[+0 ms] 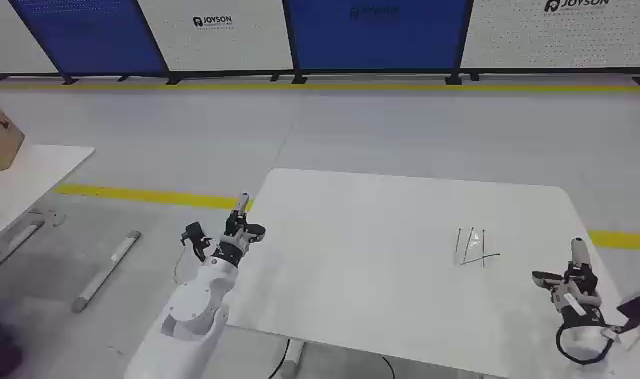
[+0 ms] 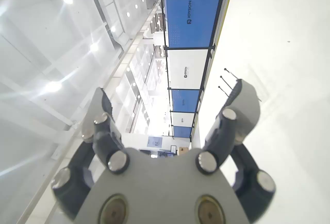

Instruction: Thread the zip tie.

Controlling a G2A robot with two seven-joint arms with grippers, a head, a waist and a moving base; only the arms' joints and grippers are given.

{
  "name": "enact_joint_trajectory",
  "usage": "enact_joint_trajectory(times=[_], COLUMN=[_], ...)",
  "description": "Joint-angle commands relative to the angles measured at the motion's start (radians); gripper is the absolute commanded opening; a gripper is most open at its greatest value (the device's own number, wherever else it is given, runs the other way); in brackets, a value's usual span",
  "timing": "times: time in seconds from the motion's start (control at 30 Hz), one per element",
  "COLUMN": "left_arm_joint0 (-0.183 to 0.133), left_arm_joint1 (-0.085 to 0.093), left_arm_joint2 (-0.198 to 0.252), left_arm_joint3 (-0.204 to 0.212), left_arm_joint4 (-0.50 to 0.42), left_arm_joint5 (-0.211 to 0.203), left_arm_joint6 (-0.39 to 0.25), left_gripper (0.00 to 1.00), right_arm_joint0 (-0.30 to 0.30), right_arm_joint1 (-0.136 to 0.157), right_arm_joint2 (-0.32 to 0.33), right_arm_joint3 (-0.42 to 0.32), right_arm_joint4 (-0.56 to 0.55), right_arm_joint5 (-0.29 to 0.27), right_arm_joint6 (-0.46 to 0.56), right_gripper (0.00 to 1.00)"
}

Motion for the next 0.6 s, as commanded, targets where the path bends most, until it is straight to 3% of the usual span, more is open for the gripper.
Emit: enact_joint_trajectory(times=[0.0,0.03,0.07,0.1,0.13,0.17,0.2,0.23,0.27,0.3,0.33,0.37,0.4,0.43,0.47,0.5,0.53,0.57], left_arm_joint0=[0.0,0.0,0.0,0.0,0.0,0.0,0.0,0.0,0.0,0.0,0.0,0.0,0.0,0.0,0.0,0.0,0.0,0.0], left_arm_joint1=[0.0,0.0,0.0,0.0,0.0,0.0,0.0,0.0,0.0,0.0,0.0,0.0,0.0,0.0,0.0,0.0,0.0,0.0], left_arm_joint2=[0.0,0.0,0.0,0.0,0.0,0.0,0.0,0.0,0.0,0.0,0.0,0.0,0.0,0.0,0.0,0.0,0.0,0.0], left_arm_joint3=[0.0,0.0,0.0,0.0,0.0,0.0,0.0,0.0,0.0,0.0,0.0,0.0,0.0,0.0,0.0,0.0,0.0,0.0], left_arm_joint4=[0.0,0.0,0.0,0.0,0.0,0.0,0.0,0.0,0.0,0.0,0.0,0.0,0.0,0.0,0.0,0.0,0.0,0.0], left_arm_joint5=[0.0,0.0,0.0,0.0,0.0,0.0,0.0,0.0,0.0,0.0,0.0,0.0,0.0,0.0,0.0,0.0,0.0,0.0], left_arm_joint6=[0.0,0.0,0.0,0.0,0.0,0.0,0.0,0.0,0.0,0.0,0.0,0.0,0.0,0.0,0.0,0.0,0.0,0.0], left_gripper=[0.78,1.0,1.0,0.78,1.0,0.78,1.0,1.0,1.0,0.78,0.78,1.0,1.0,0.78,0.78,0.78,1.0,1.0], right_arm_joint0=[0.0,0.0,0.0,0.0,0.0,0.0,0.0,0.0,0.0,0.0,0.0,0.0,0.0,0.0,0.0,0.0,0.002,0.007], right_arm_joint1=[0.0,0.0,0.0,0.0,0.0,0.0,0.0,0.0,0.0,0.0,0.0,0.0,0.0,0.0,0.0,0.0,0.001,0.003], right_arm_joint2=[0.0,0.0,0.0,0.0,0.0,0.0,0.0,0.0,0.0,0.0,0.0,0.0,0.0,0.0,0.0,0.0,0.003,0.013], right_arm_joint3=[0.0,0.0,0.0,0.0,0.0,0.0,0.0,0.0,0.0,0.0,0.0,0.0,0.0,0.0,0.0,0.0,-0.002,-0.011], right_arm_joint4=[0.0,0.0,0.0,0.0,0.0,0.0,0.0,0.0,0.0,0.0,0.0,0.0,0.0,0.0,0.0,0.0,-0.012,-0.04], right_arm_joint5=[0.0,0.0,0.0,0.0,0.0,0.0,0.0,0.0,0.0,0.0,0.0,0.0,0.0,0.0,0.0,0.0,0.001,0.012], right_arm_joint6=[0.0,0.0,0.0,0.0,0.0,0.0,0.0,0.0,0.0,0.0,0.0,0.0,0.0,0.0,0.0,0.0,0.0,0.021], right_gripper=[0.78,0.78,0.78,0.78,1.0,1.0,0.78,0.78,1.0,1.0,0.78,0.78,1.0,1.0,0.78,0.78,1.0,1.0])
